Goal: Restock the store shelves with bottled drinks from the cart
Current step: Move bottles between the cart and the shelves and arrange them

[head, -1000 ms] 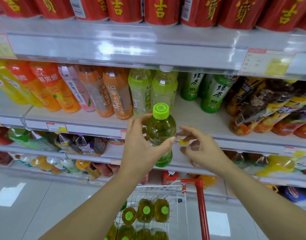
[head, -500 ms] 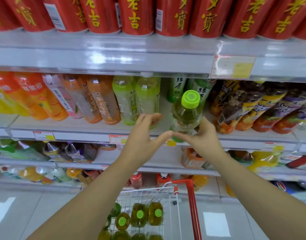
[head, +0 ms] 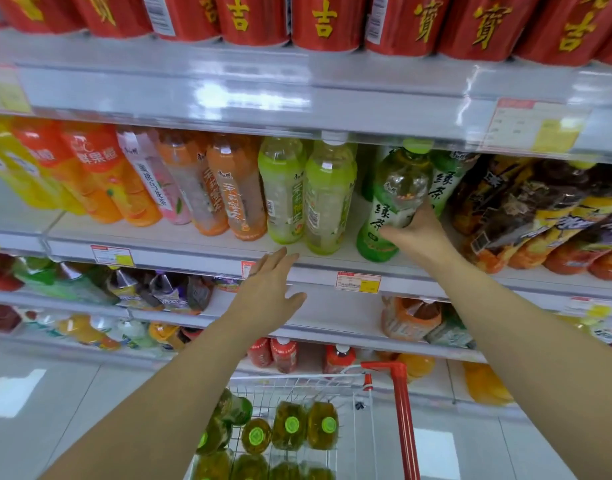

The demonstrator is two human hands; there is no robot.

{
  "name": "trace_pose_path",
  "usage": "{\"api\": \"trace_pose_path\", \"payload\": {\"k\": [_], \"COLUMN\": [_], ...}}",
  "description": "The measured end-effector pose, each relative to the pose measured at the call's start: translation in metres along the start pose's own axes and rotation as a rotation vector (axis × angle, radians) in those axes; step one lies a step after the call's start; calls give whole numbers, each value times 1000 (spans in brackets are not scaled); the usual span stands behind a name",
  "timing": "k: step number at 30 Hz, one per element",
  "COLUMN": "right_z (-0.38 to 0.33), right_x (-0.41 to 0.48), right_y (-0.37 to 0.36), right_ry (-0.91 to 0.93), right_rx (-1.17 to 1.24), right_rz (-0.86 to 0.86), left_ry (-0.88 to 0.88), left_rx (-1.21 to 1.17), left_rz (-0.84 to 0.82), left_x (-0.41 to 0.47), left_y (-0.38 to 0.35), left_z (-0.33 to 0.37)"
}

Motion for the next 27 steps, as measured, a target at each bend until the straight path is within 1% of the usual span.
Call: {"api": "trace_pose_path", "payload": {"k": [2, 3, 4, 7, 8, 9, 10, 12, 14, 16, 18, 20, 22, 27], "right_z": [-1, 3, 9, 30, 33, 33, 32, 35, 38, 37, 32, 28, 23, 18], "right_x": [0, -2, -6, -32, -42, -50, -55, -52, -37, -23, -9, 6, 20, 42], "right_y": [3, 5, 6, 5, -1, -11, -23, -41, -41, -36, -34, -36, -38, -41], "right_ry": [-13, -14, -2, 40, 90, 172, 260, 354, 331, 298, 270, 193, 122, 53], "right_rx": [-28, -56, -87, -108, -135, -214, -333, -550, -648, -676, -720, -753, -788, -876], "right_rz": [-21, -1, 58, 372, 430, 425, 378, 289, 288, 278, 212, 108, 40, 7], "left_ry": [-5, -9, -15, -26, -28, -29, -29, -30, -40, -49, -55, -61, -61, -63], "left_rx": [26, 29, 29, 27, 29, 30, 30, 15, -11, -27, -42, -44, -37, -41], "left_rz": [-24, -31, -34, -27, -24, -20, -17, -19, -19, -12, 0, 16, 22, 10], "left_x": [0, -1, -1, -3, -4, -4, -4, -5, -4, -4, -3, -2, -2, -1], "left_y": [0, -1, -1, -1, -2, -4, -5, -5, -5, -4, -4, -5, -5, -6], "left_z": [-3, -4, -5, -7, -7, -7, -7, -8, -9, -10, -10, -10, -10, -14]}}
Point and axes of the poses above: each hand's wrist, its own x-axis towards the middle knuckle, its own y-axis out of the back of the hand, z = x × y, the point moved 3 cm from there along x, towards the middle knuckle, and after that the axes turned 5 degrees about -x, right-handed, at the moved point
